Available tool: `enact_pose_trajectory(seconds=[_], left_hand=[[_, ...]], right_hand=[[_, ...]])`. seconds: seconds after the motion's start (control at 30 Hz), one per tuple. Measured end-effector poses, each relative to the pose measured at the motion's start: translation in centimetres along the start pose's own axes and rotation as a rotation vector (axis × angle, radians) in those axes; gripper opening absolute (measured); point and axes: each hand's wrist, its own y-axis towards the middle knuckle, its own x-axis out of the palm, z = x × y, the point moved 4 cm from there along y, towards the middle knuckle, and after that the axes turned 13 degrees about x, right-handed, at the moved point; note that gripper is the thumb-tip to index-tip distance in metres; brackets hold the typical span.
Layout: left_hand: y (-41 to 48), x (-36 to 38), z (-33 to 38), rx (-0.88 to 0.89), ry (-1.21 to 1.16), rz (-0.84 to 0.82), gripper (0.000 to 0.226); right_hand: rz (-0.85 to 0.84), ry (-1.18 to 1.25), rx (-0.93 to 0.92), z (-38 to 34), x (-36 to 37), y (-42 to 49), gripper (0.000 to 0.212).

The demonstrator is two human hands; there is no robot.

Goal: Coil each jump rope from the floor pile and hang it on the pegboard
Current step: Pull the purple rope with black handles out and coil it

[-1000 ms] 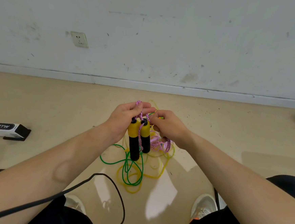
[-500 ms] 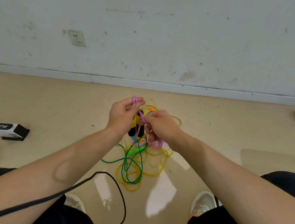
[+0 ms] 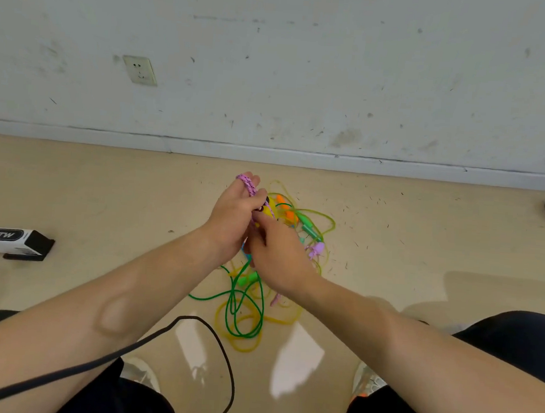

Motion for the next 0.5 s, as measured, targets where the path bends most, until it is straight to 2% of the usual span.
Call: enact_pose_trajectory(seconds=[0.1,0.17,0.23,0.37,0.5], left_hand=[[0.4,-0.8,0.4,0.010,0.018,0.089,0.059],[0.5,-1.2,0.4,-0.004,0.030,0.134,0.056],[0.6,-1.6,0.4,-0.031,0.006,0.184,0.049],[1.4,-2.6,1.2,-0.117,-0.121,0.280,0.031],[2.4,-3.7,2.8,-0.189,-0.303,0.222,0.040]], right_hand=[[0.008,-0.272,-0.136,0.2,1.7,-0.9,0.023],[0.028,-0.437,-0.170,0.6,2.9,-1.7,0.047],[0.049,-0.511,-0.225,0.8,3.5,-2.5,0.058],[0.021,-0.400,-0.188,1.0,2.8,-2.9,0.049],[-0.052,-0.147,-0.034,2.9,2.3,-1.9,0.030]])
